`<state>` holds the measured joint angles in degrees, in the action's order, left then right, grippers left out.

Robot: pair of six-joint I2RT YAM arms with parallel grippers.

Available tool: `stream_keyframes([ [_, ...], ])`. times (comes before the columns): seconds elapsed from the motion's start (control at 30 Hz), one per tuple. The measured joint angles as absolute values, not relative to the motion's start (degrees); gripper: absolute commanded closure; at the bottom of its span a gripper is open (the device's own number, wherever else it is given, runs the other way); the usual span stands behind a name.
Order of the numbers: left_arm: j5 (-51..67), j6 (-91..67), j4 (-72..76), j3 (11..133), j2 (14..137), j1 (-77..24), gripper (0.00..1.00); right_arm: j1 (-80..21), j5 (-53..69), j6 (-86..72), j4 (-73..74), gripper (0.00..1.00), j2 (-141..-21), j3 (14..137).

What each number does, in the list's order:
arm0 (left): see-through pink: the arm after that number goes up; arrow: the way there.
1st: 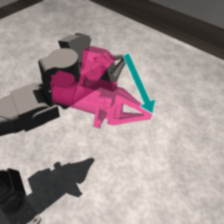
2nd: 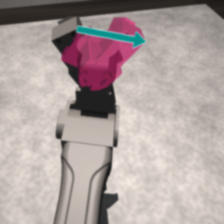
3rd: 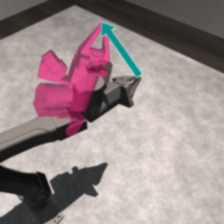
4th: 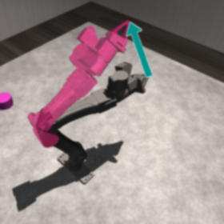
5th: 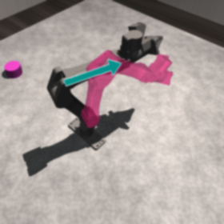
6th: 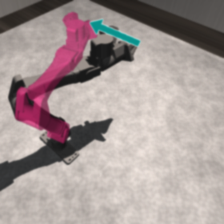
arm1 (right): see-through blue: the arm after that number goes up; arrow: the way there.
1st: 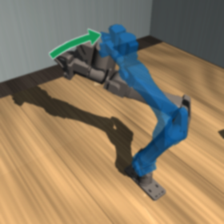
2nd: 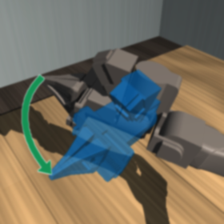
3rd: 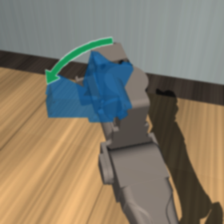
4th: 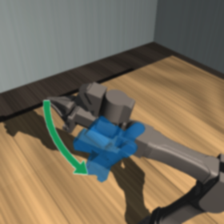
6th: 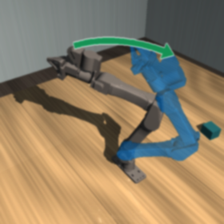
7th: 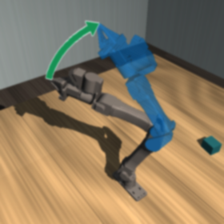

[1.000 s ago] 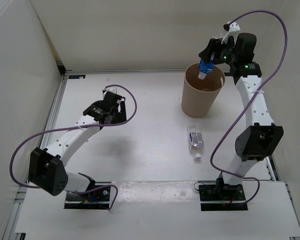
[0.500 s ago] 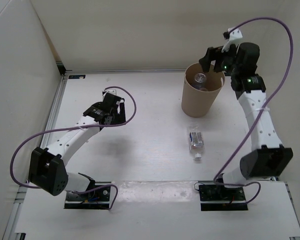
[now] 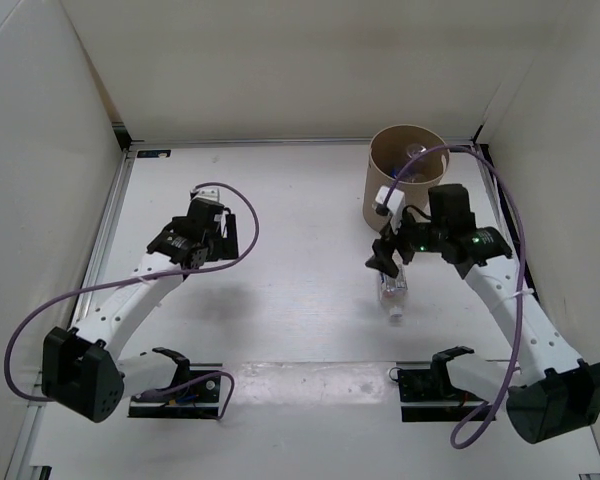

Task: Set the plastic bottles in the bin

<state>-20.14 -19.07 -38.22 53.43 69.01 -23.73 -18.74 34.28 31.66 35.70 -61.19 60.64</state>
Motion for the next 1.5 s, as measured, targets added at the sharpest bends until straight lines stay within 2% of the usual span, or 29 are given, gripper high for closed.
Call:
stream_keyframes([
  [0.37,-18.9,-17.3,-40.2,49.1,61.1,-23.7,0.00,-11.3,29.7,27.3,45.6,0.10,-66.2,55.6],
  [1.0,-17.1,-16.7,-43.8,46.3,56.9,-23.7,0.00,-14.4,10.5,22.7,43.2,0.10,-73.5,50.7],
  [1.2,-17.1,-15.9,-43.7,46.3,57.9,-23.7,0.00,-13.1,9.6,21.1,40.9,0.10,-75.4,50.8],
  [1.5,-16.8,-14.2,-42.7,46.3,59.2,-23.7,0.00,-15.0,14.8,18.1,40.4,0.10,-77.6,53.4],
])
